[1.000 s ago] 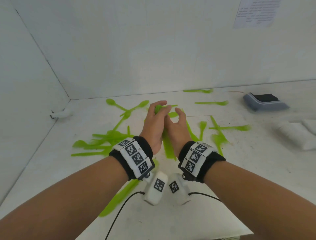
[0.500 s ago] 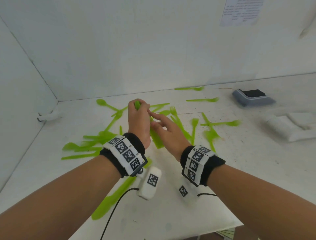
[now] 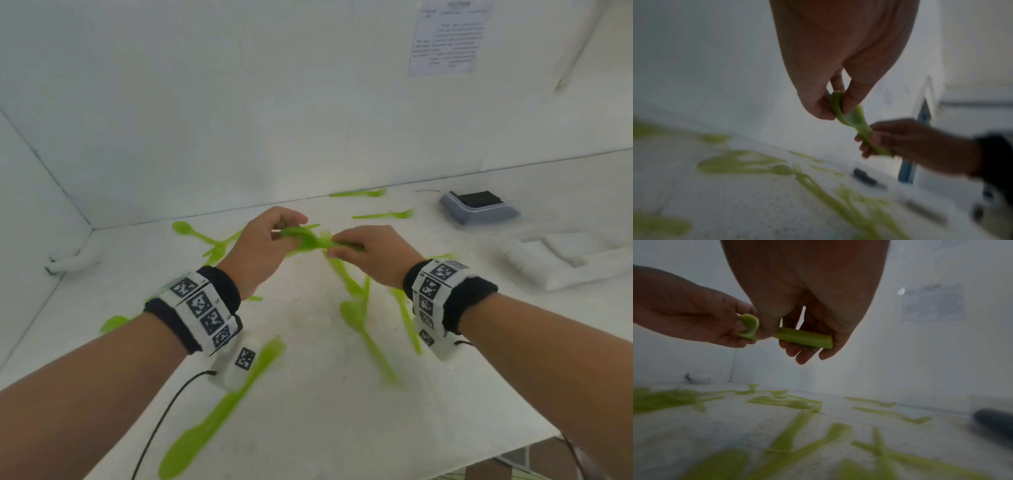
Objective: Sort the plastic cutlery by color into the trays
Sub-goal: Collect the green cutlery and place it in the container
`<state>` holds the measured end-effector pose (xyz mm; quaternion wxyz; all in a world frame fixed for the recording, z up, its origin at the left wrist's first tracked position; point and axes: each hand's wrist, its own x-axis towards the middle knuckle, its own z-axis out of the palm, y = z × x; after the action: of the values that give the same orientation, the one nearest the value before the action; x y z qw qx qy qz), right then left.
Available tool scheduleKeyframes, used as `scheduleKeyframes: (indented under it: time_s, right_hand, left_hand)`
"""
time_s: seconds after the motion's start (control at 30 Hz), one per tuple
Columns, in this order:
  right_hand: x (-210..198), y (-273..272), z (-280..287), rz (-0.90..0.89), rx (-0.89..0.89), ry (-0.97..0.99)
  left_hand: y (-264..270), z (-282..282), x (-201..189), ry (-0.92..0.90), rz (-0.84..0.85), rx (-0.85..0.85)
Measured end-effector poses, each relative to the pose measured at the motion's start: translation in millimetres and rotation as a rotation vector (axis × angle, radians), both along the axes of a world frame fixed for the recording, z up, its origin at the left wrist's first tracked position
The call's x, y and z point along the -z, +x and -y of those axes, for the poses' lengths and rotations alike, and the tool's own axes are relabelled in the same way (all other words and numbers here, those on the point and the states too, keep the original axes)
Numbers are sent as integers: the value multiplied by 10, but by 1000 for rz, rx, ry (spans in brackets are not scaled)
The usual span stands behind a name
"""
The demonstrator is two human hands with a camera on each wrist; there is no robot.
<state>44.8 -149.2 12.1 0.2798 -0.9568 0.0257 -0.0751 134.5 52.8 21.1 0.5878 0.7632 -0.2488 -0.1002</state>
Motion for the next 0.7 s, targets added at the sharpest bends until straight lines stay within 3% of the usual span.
scheduleKeyframes:
  time_s: [0.13,0.23,0.3,0.4,0.47,0.53,0.7]
  right_hand:
    - [-109,-46,443,-27,18,-235]
    - [-125,-149,742,-20,66,-246]
    - [-160,-237,965,18,116,-188]
    - [-193,-310,1312,86,230,143]
    - [-227,-311,1562,143,264,500]
    - [-271,-299,1833,193,264,784]
    - [-403,-351,2736,179,254,969]
  left_hand:
    - [-12,296,94,281,374,130]
    - [-62,674,87,250,457,125]
    - [-114,965,63,138,417,108]
    - [-208,1457,-43,-46,163,29]
    - [-272,1807,-133,6,30,56]
    - [-336,2195,-164,137,9,184]
    - [-551,3237,-220,117,-71,284]
